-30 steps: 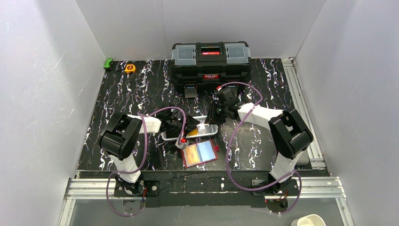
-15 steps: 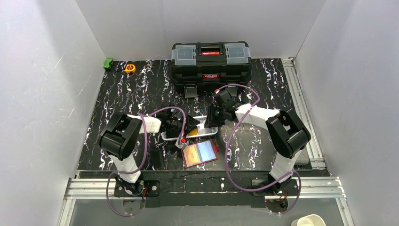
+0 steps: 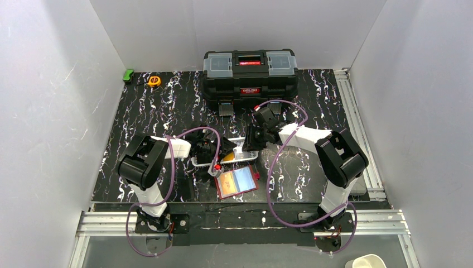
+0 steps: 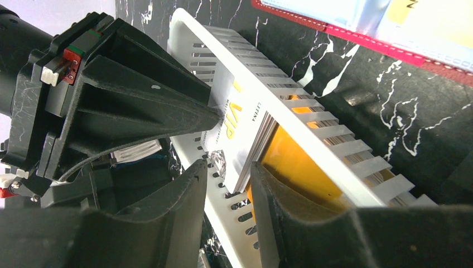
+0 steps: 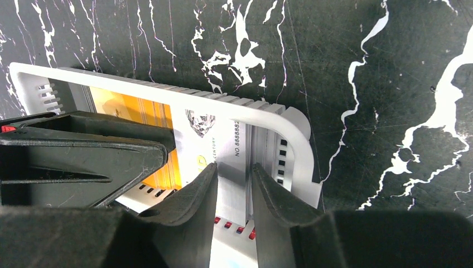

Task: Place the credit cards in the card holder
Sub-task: Pick up the credit card from the storage box.

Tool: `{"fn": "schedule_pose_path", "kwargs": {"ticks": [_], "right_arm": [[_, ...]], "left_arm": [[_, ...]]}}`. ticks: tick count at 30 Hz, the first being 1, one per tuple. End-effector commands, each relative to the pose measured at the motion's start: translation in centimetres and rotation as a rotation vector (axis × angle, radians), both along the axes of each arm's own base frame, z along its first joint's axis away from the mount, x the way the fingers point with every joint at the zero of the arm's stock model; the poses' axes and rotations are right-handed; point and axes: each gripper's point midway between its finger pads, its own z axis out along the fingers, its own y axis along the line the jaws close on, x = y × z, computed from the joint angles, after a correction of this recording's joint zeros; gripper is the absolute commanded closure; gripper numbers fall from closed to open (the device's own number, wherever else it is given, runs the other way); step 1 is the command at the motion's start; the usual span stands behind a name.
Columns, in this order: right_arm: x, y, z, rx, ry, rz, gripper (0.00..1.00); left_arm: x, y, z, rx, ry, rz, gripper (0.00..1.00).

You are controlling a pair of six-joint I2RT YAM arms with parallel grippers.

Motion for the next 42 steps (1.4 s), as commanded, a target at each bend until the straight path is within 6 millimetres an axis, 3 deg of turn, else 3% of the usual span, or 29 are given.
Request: {"fn": "schedule_pose_path", "kwargs": {"ticks": [1, 18, 33, 42], "right_arm": [[0.7, 1.1, 1.8, 0.033, -0.056, 0.021, 0.64], [0.6, 3.2, 3.1, 0.097, -0.078, 0.068, 0.64], [0.3, 4.8, 2.4, 0.150, -0.041, 0.107, 0.64], [0.4, 5.5, 3.2, 0.193, -0.056, 0.126, 0.64]], "left_arm": [[-1.5, -0.2, 0.9, 0.020, -0.460, -0.277, 0.66], [-1.4, -0.2, 0.8, 0.017, -0.461, -0.276, 0.66], [-1.4, -0.3, 0.3, -0.028, -0.510, -0.275, 0.63], [-1.5, -0.5, 0.7, -0.051, -0.513, -0.282, 0.63]]}}
